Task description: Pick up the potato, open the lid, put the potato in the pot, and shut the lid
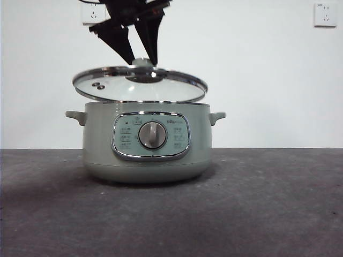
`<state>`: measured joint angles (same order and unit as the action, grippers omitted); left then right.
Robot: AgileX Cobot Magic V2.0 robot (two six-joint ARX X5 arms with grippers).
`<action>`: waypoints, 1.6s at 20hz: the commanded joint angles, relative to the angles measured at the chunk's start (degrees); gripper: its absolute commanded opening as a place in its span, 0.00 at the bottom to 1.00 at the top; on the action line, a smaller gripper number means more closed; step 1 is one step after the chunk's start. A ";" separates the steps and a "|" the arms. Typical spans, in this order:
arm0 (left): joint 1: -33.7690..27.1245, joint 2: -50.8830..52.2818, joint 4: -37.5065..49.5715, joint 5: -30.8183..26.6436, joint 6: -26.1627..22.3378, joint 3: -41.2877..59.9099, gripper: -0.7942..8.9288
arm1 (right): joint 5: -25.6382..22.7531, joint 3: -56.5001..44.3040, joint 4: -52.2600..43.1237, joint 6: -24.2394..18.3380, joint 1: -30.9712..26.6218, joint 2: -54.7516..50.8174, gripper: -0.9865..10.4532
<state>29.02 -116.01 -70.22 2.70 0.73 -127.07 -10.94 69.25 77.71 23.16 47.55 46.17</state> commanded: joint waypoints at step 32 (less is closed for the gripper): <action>0.13 -6.40 7.10 -2.29 -2.38 -0.72 0.50 | 2.56 -0.76 1.33 -2.36 0.13 0.07 0.08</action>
<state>29.06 -120.36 -64.84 0.36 -0.64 -128.29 -8.36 69.10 77.71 21.17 47.62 46.22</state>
